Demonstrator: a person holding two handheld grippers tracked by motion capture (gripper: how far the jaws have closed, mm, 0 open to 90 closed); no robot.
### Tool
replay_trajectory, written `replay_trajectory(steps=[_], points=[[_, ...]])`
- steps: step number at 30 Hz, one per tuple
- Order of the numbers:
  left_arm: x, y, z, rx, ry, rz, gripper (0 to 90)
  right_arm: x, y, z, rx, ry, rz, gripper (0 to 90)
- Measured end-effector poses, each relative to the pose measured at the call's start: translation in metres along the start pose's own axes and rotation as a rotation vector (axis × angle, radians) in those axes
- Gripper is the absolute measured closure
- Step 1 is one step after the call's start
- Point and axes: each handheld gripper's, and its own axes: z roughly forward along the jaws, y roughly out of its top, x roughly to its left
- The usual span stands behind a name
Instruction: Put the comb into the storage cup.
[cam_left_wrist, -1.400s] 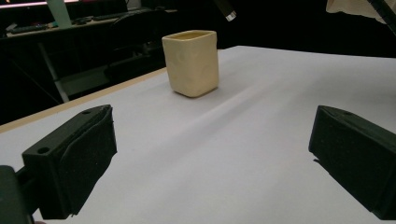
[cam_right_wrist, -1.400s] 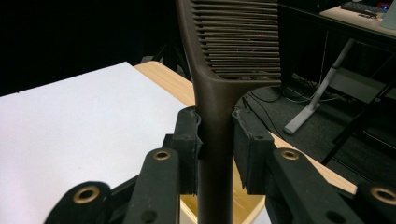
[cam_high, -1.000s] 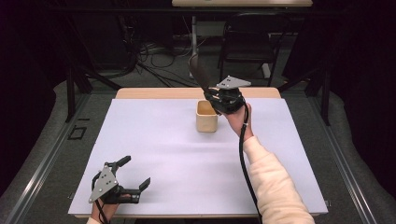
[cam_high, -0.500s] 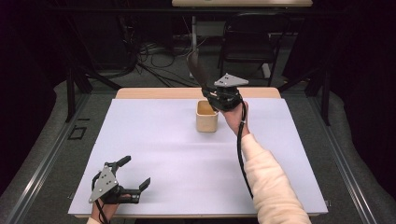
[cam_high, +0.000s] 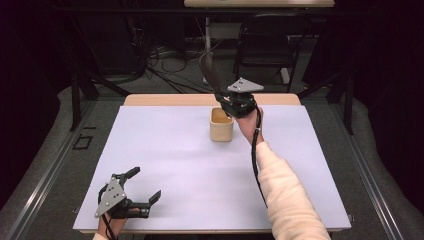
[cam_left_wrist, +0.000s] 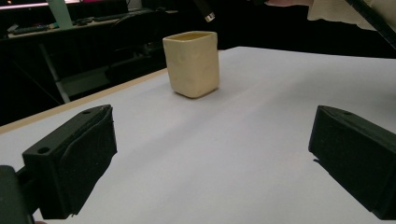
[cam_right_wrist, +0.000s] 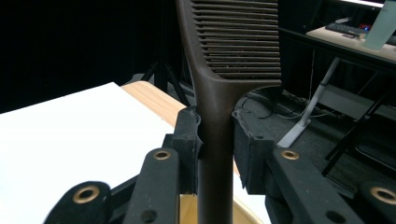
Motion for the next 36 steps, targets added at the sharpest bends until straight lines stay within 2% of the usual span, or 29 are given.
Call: replay_trajectory(steps=[21, 36], points=[[0.0, 0.0, 0.0, -0.001, -0.002, -0.001, 1.0, 0.001, -0.008, 0.016, 0.0, -0.004, -0.006, 72.1], [0.0, 0.0, 0.0, -0.002, -0.001, -0.002, 1.0, 0.002, -0.016, 0.024, 0.026, -0.002, 0.002, 72.1]])
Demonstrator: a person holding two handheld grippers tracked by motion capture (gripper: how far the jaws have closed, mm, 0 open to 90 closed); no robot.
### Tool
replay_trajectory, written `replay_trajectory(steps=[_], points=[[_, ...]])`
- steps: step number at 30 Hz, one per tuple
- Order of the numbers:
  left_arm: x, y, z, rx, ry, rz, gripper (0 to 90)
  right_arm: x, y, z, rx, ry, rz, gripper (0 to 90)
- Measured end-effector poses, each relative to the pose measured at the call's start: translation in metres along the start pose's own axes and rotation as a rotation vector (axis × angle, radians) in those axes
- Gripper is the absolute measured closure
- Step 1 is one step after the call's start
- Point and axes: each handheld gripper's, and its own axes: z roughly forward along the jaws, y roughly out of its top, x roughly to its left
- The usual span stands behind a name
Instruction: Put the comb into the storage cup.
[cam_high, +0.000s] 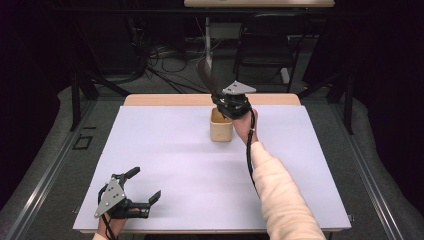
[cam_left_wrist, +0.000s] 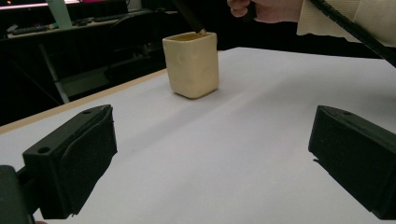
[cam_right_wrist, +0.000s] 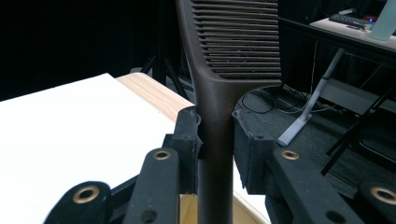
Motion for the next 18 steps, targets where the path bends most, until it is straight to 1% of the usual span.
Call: replay_trajectory(steps=[10, 18], points=[[0.0, 0.0, 0.0, 0.001, -0.002, 0.002, 1.2, 0.004, -0.007, 0.005, 0.024, 0.012, -0.008, 72.0], [0.0, 0.0, 0.0, 0.0, -0.001, 0.0, 1.2, 0.002, -0.014, 0.006, 0.04, 0.018, -0.006, 72.0]])
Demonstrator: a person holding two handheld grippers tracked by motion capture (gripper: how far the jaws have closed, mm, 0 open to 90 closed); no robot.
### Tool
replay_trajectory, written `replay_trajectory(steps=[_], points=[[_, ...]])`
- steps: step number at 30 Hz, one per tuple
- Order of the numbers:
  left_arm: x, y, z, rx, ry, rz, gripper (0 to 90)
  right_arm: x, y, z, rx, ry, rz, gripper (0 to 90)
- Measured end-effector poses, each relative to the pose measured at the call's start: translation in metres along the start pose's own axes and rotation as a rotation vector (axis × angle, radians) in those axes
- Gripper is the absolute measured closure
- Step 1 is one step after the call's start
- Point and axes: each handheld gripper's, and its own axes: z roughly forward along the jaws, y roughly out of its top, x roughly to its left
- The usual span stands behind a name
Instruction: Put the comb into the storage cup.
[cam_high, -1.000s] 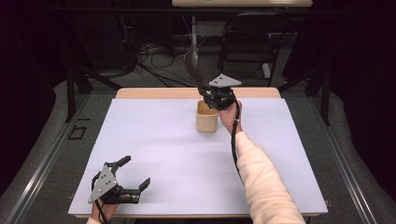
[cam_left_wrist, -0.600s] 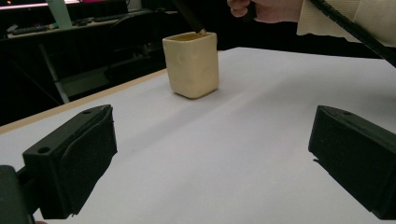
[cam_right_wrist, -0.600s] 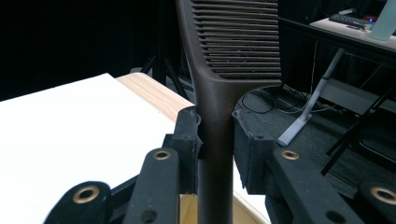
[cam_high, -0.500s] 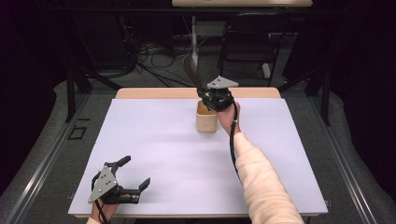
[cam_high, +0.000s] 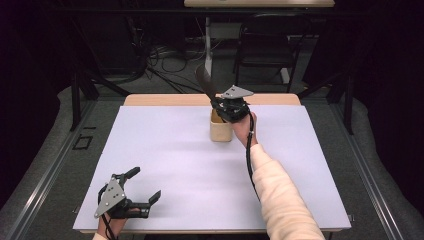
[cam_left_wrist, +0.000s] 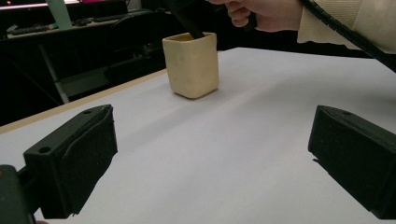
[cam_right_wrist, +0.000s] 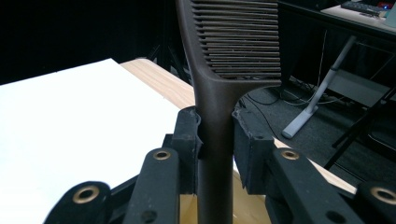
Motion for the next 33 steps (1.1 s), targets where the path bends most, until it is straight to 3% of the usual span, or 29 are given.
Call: replay_trajectory(steps=[33], points=[[0.0, 0.0, 0.0, 0.001, 0.0, 0.001, 1.2, 0.0, -0.012, 0.002, 0.05, 0.028, -0.003, 72.0]])
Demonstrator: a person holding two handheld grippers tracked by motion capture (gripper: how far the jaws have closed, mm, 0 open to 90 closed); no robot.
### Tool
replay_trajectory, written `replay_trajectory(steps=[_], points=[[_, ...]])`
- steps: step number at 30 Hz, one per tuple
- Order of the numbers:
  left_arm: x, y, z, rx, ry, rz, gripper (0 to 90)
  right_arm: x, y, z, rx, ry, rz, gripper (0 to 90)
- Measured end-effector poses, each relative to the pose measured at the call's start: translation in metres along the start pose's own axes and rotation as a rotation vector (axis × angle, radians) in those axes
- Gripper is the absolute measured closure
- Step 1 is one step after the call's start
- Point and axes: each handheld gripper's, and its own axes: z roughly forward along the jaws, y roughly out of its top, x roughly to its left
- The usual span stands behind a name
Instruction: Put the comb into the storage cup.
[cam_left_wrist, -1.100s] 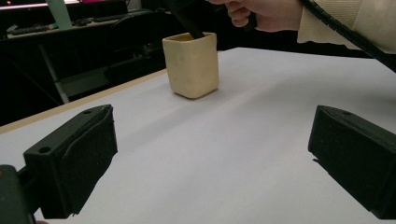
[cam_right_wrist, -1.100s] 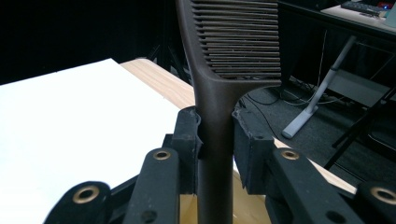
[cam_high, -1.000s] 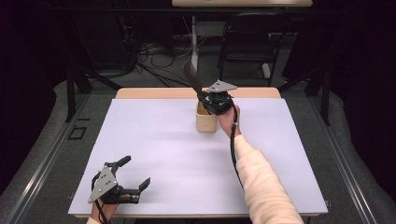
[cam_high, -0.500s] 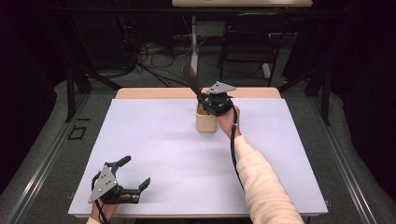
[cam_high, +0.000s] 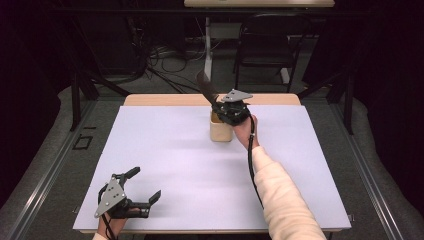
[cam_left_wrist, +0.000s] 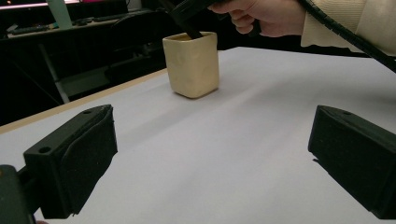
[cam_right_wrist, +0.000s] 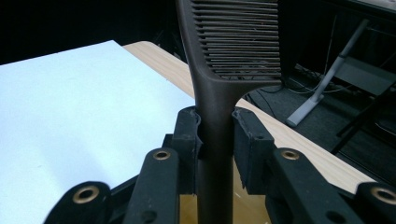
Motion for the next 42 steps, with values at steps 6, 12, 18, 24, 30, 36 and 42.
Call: replay_trajectory(steps=[6, 12, 18, 24, 30, 36, 42], points=[[0.0001, 0.0, -0.0001, -0.001, 0.0, 0.0, 1.2, 0.0005, -0.0008, 0.0008, 0.008, 0.004, 0.0, 72.0], [0.0002, 0.0, 0.0, 0.0, -0.001, -0.001, 1.2, -0.0002, -0.0019, 0.0011, 0.021, 0.004, -0.005, 71.9], [0.0001, 0.0, -0.0001, 0.0, 0.001, 0.0, 1.2, -0.0006, -0.0034, 0.0009, 0.026, 0.002, -0.005, 71.9], [0.0002, 0.0, -0.0001, -0.001, 0.002, -0.001, 1.2, -0.0013, -0.0053, 0.0012, 0.034, 0.003, -0.006, 71.9], [0.0001, 0.0, -0.0001, -0.001, 0.002, -0.001, 1.2, -0.0016, -0.0068, 0.001, 0.044, 0.003, -0.01, 71.8], [0.0001, 0.0, -0.0001, -0.002, 0.002, -0.001, 1.2, -0.0012, -0.0068, 0.0013, 0.054, 0.004, -0.015, 71.8], [0.0001, 0.0001, -0.0003, -0.002, 0.003, 0.0, 1.3, -0.0004, -0.0076, 0.0027, 0.069, 0.003, -0.017, 71.8]])
